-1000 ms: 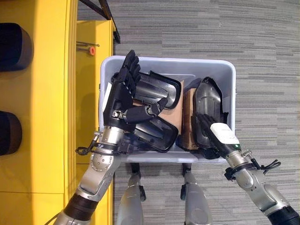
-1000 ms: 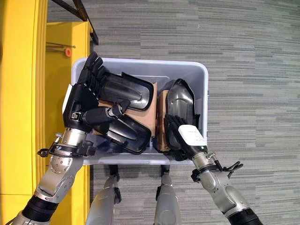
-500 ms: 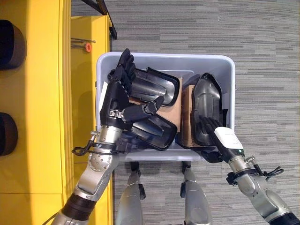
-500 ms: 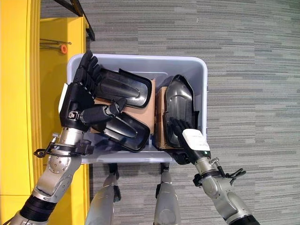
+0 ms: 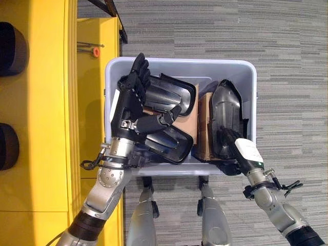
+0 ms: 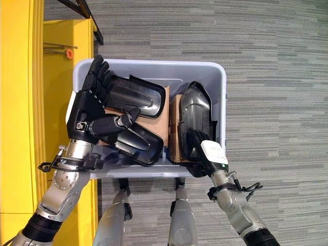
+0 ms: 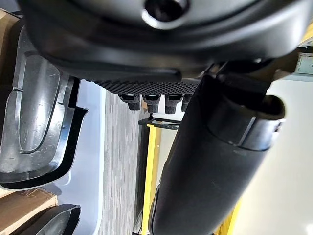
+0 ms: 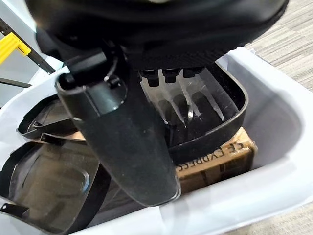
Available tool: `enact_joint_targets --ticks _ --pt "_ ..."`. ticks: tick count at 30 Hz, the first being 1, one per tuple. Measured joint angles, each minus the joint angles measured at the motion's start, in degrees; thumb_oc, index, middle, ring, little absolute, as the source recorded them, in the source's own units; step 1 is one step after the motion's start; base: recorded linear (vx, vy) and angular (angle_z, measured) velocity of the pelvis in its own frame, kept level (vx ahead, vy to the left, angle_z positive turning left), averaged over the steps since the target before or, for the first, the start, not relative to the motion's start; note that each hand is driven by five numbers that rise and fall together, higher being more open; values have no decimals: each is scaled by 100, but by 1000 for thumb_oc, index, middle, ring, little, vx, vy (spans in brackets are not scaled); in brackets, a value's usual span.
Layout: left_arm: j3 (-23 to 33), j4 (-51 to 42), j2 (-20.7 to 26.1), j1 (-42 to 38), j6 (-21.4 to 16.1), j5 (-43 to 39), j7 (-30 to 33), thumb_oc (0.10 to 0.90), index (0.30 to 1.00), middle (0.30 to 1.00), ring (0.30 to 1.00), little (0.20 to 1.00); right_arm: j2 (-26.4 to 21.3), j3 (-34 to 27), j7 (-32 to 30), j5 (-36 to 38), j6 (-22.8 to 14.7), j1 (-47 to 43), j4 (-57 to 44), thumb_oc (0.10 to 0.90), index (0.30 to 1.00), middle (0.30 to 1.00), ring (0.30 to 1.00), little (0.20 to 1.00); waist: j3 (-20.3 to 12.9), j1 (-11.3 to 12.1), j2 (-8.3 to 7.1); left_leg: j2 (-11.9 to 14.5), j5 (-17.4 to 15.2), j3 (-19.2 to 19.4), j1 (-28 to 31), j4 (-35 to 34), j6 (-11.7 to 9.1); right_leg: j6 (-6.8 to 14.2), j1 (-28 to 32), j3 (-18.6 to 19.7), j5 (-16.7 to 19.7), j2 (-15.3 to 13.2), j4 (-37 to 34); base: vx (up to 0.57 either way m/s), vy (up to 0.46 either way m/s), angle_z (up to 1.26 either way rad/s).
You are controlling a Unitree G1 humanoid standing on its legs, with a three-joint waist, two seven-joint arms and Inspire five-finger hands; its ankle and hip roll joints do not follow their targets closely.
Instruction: Move parts from the plastic box to the shelf.
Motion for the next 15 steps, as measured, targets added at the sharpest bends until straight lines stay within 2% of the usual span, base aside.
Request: enact_joint_targets --ticks 6,15 --pt "-30 4 2 -43 -4 -8 -2 900 1000 1000 1000 1000 -2 187 -153 -31 75 -412 386 900 1000 1000 1000 1000 4 15 9 1 0 -7 -82 58 0 -4 -56 5 13 -2 0 0 0 0" --pt "-139 10 0 -77 -10 -215 -14 900 1000 1000 1000 1000 -2 331 -371 -256 202 -752 723 900 1000 1000 1000 1000 78 141 173 -5 0 -6 -274 140 3 -9 -229 44 67 -10 1 -4 -1 0"
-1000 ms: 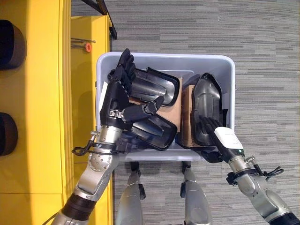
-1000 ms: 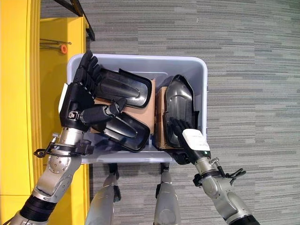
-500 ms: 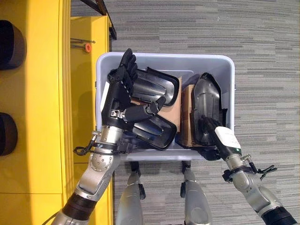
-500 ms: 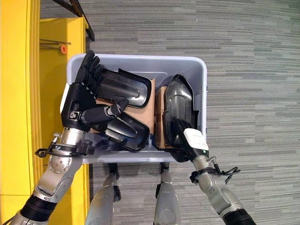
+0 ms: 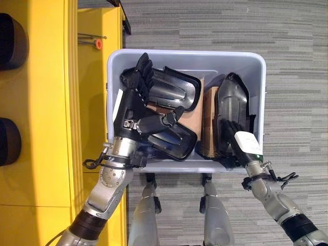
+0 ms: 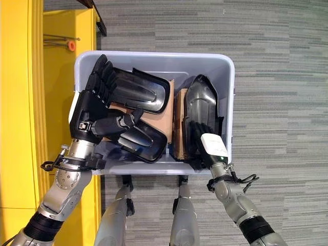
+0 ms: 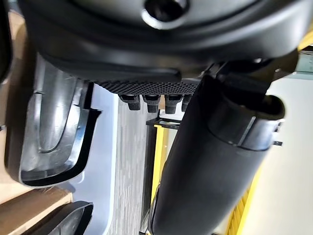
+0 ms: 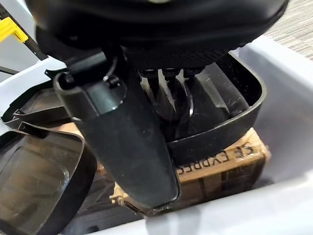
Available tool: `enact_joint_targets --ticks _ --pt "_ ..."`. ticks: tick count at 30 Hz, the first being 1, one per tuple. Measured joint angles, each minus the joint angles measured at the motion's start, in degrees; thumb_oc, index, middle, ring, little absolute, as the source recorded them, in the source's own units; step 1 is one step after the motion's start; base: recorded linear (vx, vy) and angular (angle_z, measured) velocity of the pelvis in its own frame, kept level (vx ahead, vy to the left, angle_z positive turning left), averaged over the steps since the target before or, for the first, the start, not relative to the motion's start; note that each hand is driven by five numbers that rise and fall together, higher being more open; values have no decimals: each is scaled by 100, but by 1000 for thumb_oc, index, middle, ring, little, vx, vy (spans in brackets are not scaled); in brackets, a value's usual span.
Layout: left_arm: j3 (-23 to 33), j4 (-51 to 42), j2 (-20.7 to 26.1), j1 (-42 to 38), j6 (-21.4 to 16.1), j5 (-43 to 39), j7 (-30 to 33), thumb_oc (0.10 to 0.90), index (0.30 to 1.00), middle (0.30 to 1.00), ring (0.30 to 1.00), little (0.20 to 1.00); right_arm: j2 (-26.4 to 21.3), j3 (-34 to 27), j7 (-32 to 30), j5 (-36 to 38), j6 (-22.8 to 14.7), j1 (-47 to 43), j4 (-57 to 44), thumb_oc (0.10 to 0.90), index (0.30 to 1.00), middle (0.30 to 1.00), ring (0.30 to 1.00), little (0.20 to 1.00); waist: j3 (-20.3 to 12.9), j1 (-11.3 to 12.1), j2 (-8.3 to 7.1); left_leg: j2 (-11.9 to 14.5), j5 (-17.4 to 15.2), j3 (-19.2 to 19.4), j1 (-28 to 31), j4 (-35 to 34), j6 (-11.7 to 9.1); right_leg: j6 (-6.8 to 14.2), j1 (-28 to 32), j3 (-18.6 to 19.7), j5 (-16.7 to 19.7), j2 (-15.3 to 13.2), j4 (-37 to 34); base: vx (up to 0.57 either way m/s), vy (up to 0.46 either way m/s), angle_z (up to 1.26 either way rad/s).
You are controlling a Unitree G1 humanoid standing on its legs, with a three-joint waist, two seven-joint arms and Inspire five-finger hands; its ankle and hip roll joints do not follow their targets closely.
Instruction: Move parts from the plastic box to the shelf.
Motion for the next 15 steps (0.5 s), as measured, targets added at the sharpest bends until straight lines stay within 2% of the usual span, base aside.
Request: enact_joint_targets --ticks 7,15 --pt "-88 73 4 -152 -32 2 -3 900 1000 1000 1000 1000 24 326 -333 -215 -53 -486 523 900 1000 1000 1000 1000 8 -21 15 30 -30 28 -273 218 41 -16 -255 106 67 17 59 -34 -5 -5" --pt "-91 253 7 -138 -91 -6 -7 900 1000 1000 1000 1000 447 618 -630 -219 -130 -1189 1301 900 1000 1000 1000 1000 13 -131 24 125 -51 1 -586 525 53 -88 -598 146 19 75 398 -35 0 -2"
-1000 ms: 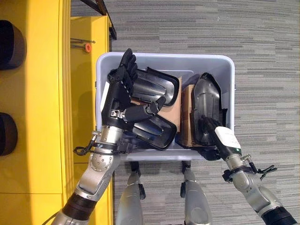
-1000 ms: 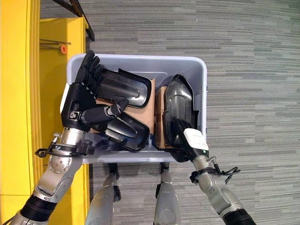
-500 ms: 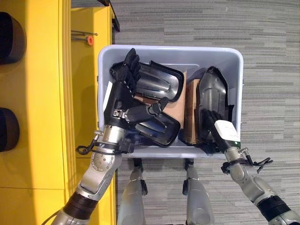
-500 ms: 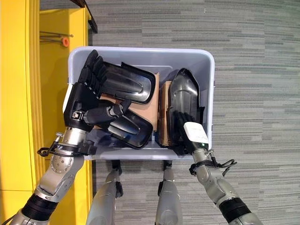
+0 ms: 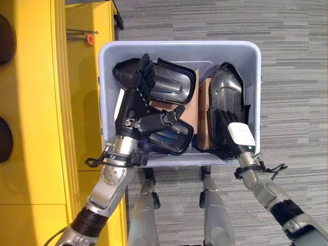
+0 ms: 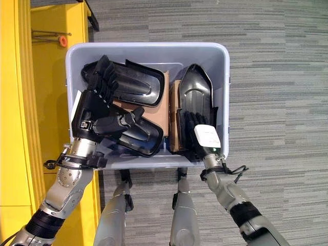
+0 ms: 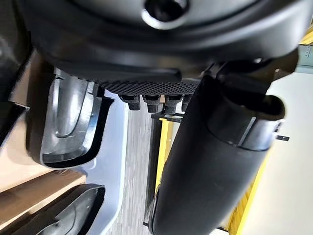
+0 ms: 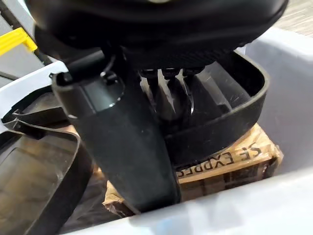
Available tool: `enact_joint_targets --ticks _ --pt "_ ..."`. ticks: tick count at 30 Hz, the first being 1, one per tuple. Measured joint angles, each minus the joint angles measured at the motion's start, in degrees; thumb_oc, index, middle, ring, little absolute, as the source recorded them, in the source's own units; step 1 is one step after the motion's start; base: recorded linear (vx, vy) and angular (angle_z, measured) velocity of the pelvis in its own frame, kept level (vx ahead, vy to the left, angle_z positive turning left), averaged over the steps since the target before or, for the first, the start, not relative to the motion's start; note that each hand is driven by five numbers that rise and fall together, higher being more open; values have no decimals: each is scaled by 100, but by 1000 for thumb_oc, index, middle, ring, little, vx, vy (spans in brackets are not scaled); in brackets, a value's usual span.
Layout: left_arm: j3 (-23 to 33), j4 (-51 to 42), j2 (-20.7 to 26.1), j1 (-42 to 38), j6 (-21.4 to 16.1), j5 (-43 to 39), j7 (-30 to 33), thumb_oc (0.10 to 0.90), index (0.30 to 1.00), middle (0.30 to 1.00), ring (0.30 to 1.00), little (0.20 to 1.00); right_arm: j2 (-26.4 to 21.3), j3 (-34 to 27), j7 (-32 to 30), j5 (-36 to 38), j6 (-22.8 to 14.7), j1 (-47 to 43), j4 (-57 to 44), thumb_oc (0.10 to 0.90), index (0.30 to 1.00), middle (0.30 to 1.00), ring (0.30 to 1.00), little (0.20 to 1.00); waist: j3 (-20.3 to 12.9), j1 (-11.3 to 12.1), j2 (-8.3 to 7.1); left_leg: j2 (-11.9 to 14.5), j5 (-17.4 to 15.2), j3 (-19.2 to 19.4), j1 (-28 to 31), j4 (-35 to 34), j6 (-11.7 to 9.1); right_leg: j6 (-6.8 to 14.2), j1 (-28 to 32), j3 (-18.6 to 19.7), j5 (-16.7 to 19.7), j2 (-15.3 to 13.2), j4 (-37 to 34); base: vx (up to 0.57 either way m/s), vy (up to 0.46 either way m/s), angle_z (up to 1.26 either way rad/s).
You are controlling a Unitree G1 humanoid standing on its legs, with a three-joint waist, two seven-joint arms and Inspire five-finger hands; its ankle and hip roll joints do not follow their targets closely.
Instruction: Move parts from the plastic box to the shelf.
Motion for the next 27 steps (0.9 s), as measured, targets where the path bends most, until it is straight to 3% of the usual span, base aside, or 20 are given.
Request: enact_joint_targets --ticks 3,7,8,9,10,23,27 --pt "-17 9 1 29 -7 -8 1 900 1000 1000 1000 1000 291 45 -443 -59 57 -500 856 900 1000 1000 1000 1000 10 15 20 16 1 12 -147 125 8 -7 -212 74 -11 1 195 -32 5 -5" --pt "-107 33 0 24 -8 -15 -4 900 1000 1000 1000 1000 405 133 -672 -110 71 -721 1202 900 1000 1000 1000 1000 23 60 74 35 1 -1 -237 197 16 -17 -349 101 -49 7 370 -26 -3 -2" --pt "-115 44 0 29 -8 -19 -5 900 1000 1000 1000 1000 430 180 -752 -107 70 -798 1349 741 778 778 778 778 24 62 83 41 5 -8 -238 201 21 -19 -374 102 -67 8 431 0 0 0" --pt "-116 44 1 26 -8 -20 -6 900 1000 1000 1000 1000 446 188 -774 -108 68 -868 1457 535 489 489 489 489 21 68 98 42 4 -18 -253 210 33 -11 -415 105 -101 8 506 0 0 0" --pt "-118 44 2 21 -8 -21 -7 900 1000 1000 1000 1000 461 204 -794 -107 69 -927 1554 400 300 300 300 300 20 67 107 47 1 -30 -261 213 43 1 -441 105 -142 8 558 -15 -11 6" --pt "-156 58 13 55 -9 -221 -122 900 1000 1000 1000 1000 383 247 -1033 17 82 -1043 1728 400 300 300 300 300 -171 66 258 60 23 -93 -316 307 33 -16 -611 130 -295 -1 982 0 -3 2" --pt "-151 61 -21 38 -10 -211 -117 900 1000 1000 1000 1000 -71 257 -825 19 277 -554 802 400 300 300 300 300 -243 97 288 54 57 -109 -296 299 77 -63 -569 108 -264 14 964 17 -10 2"
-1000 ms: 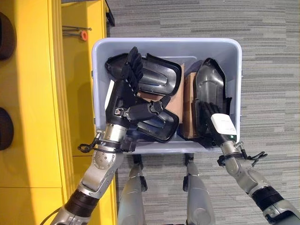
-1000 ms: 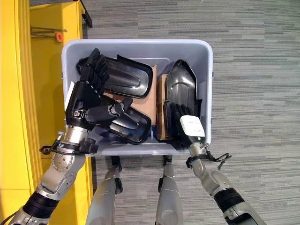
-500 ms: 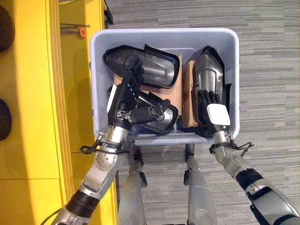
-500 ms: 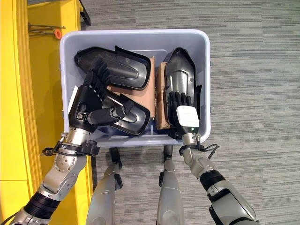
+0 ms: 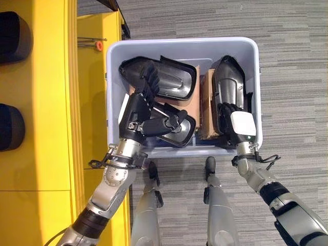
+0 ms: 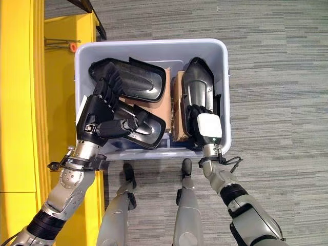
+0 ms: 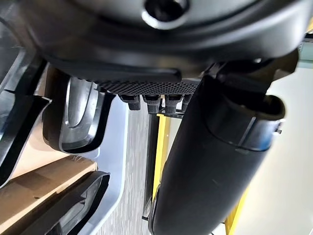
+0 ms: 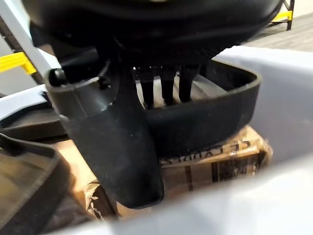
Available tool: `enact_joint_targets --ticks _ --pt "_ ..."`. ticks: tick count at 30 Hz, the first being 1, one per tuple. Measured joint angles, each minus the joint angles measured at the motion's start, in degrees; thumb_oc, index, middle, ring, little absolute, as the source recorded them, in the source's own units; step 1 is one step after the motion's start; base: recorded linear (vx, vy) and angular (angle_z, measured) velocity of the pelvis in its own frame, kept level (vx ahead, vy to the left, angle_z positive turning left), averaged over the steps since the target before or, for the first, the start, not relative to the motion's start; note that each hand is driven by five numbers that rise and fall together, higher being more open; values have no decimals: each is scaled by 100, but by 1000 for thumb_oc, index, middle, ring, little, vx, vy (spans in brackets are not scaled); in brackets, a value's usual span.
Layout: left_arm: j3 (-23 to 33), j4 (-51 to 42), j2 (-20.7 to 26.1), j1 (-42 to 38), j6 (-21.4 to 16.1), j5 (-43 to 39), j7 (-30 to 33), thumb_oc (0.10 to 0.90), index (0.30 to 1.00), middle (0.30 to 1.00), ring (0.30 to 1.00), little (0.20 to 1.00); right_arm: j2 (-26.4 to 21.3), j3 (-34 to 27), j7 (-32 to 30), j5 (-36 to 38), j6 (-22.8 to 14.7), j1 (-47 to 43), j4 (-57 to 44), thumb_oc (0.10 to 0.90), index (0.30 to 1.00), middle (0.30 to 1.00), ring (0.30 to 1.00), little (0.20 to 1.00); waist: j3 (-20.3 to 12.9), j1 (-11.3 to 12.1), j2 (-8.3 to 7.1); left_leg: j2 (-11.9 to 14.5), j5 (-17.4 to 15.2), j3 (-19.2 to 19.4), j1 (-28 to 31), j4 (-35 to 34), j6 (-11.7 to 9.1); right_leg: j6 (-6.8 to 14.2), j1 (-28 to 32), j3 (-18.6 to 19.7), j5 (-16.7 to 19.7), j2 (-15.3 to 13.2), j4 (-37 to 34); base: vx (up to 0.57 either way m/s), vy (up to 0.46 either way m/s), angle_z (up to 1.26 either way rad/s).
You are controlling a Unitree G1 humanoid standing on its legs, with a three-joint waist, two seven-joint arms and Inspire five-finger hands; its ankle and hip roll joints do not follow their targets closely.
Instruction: Move parts from the plastic box to the shelf.
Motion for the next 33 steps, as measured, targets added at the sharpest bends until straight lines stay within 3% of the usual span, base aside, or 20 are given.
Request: enact_joint_targets --ticks 19,24,27,33 --pt "107 40 24 269 51 -1 -209 900 1000 1000 1000 1000 -837 -1167 1250 -408 -29 1757 -2249 400 300 300 300 300 -37 55 -85 -3 -1 -251 1047 -370 -29 33 1502 -450 45 59 -749 40 -19 8" --pt "518 26 36 489 77 -1 -387 900 1000 1000 1000 1000 -1062 -1755 1421 -470 -173 2263 -2934 400 300 300 300 300 -82 40 -205 11 -36 -242 1390 -458 -39 29 1889 -473 70 89 -943 46 -22 0" --pt "580 21 39 491 108 -2 -421 900 1000 1000 1000 1000 -1143 -1915 1563 -467 -218 2327 -2972 400 300 300 300 300 -235 35 -372 22 -38 -244 1447 -517 -34 22 1967 -476 90 116 -1034 42 -8 0" --pt "635 21 42 664 177 -2 -542 900 1000 1000 1000 1000 -1134 -2222 1580 -463 -290 2455 -3231 400 300 300 300 300 -327 36 -432 1 -38 -238 1712 -629 -35 32 2263 -498 121 101 -1204 40 -4 0"
